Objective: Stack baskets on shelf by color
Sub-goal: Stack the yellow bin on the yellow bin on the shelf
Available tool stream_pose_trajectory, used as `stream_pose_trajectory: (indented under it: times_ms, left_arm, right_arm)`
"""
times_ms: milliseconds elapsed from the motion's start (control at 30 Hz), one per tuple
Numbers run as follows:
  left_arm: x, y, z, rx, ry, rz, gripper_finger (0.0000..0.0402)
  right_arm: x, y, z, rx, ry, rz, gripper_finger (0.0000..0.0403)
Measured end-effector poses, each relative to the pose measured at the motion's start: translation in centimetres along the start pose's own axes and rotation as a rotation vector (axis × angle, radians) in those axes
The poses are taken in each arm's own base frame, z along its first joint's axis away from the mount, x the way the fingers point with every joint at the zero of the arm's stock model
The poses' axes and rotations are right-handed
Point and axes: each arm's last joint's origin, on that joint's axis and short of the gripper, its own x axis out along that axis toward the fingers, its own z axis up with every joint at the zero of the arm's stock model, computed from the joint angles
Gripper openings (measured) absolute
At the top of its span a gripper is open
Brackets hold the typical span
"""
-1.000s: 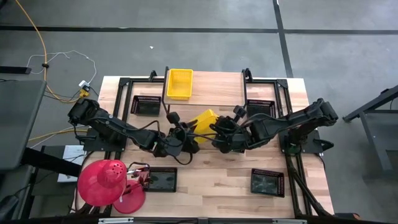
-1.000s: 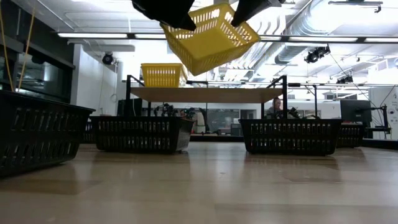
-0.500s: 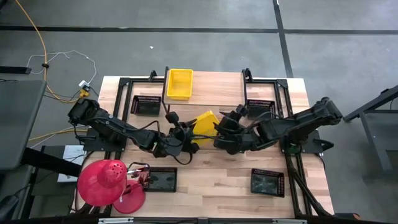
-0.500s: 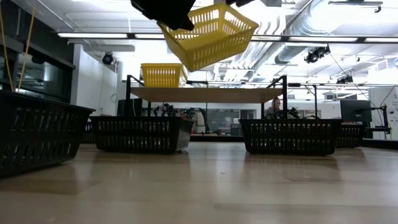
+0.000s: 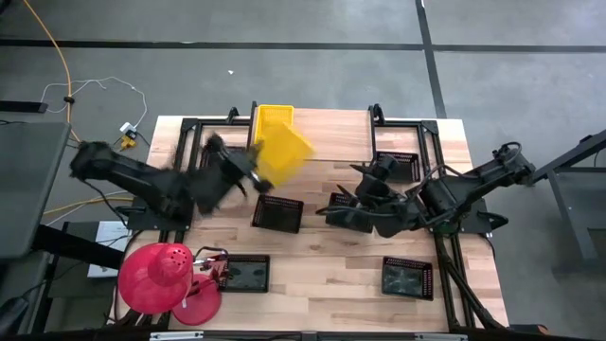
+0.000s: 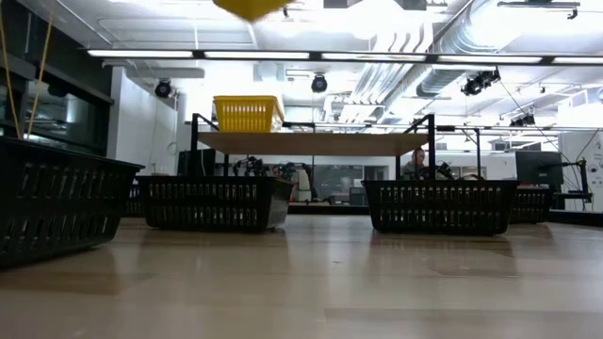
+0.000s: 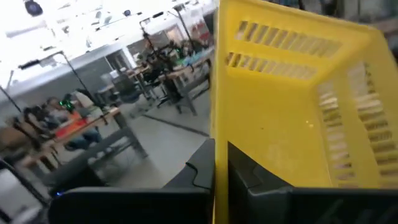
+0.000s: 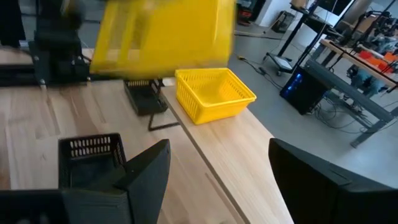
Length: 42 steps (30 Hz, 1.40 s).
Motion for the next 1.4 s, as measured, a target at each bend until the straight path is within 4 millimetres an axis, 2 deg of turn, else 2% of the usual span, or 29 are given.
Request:
stream_pose_trajectory:
  times_ms: [100, 167, 267, 367, 533, 700, 867, 1067, 1400]
  left_arm:
    - [1.8, 4.3, 0.4, -0.11, -0.021, 0.054, 0.0]
    - [3.2, 6.2, 0.1, -0.193, -0.031, 0.059, 0.0]
    - [5.5, 7.7, -1.1, -0.309, -0.015, -0.053, 0.0]
    - [7.8, 8.2, -2.9, -0.387, 0.077, -0.111, 0.0]
    - [10.7, 8.5, -5.3, -0.552, 0.207, 0.035, 0.0]
    - [12.0, 7.7, -6.5, -0.624, 0.274, 0.025, 0.0]
    - [12.1, 6.0, -7.8, -0.629, 0.336, 0.103, 0.0]
    - [10.9, 4.2, -10.1, -0.634, 0.347, 0.267, 0.0]
    - [10.2, 3.6, -10.5, -0.666, 0.352, 0.232, 0.0]
  right_arm:
    - [0.0, 0.0, -0.1, -0.012, 0.008, 0.001, 0.0261]
    - [0.0, -0.1, -0.2, -0.023, 0.014, 0.0, 0.0261]
    - [0.0, -0.1, -0.3, -0.024, 0.021, -0.003, 0.0261]
    - [0.0, -0.1, -0.3, -0.024, 0.022, -0.002, 0.0261]
    - [0.0, -0.1, -0.4, -0.007, 0.025, -0.002, 0.0261]
    - [0.0, -0.2, -0.5, 0.002, 0.033, -0.004, 0.0261]
    - [0.0, -0.2, -0.6, 0.002, 0.037, -0.004, 0.0261]
    - [0.0, -0.2, -0.6, 0.002, 0.037, -0.004, 0.0261]
    - [0.0, -0.2, -0.6, 0.0, 0.037, -0.005, 0.0261]
